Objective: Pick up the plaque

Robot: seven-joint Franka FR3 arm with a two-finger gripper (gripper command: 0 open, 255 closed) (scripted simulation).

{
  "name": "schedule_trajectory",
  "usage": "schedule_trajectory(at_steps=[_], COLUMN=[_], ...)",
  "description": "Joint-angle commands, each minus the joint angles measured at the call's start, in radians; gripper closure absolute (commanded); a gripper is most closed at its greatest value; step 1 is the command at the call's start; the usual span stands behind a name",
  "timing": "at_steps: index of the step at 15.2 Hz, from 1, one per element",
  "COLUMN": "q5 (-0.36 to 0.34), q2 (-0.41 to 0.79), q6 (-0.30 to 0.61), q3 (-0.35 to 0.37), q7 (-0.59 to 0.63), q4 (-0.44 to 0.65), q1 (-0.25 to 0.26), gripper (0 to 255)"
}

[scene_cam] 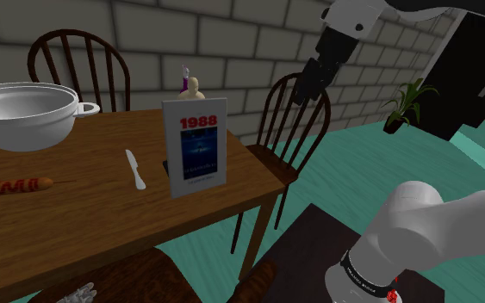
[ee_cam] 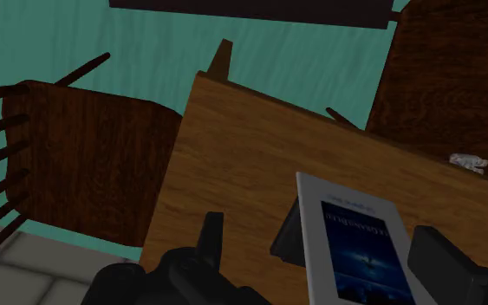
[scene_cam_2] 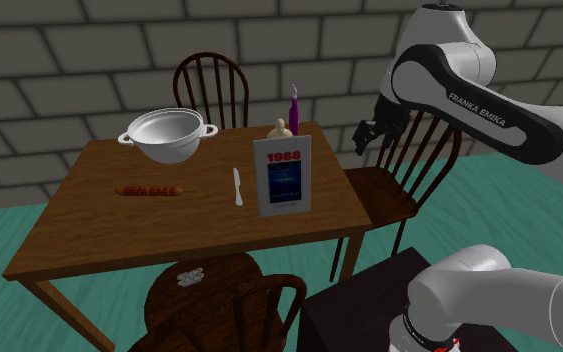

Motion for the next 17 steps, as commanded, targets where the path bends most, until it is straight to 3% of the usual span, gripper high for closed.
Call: schedule_trajectory(at_steps=[1, 10, 17], q5=[0.0, 0.029, 0.111], q2=[0.0, 0.449, 0.812], q6=[0.0, -0.014, -0.146], q3=[0.0, -0.21, -0.256], q7=[0.0, -0.618, -1.063], q4=[0.0, 0.314, 0.659], q1=[0.0, 0.19, 0.27], gripper=[0, 0, 0])
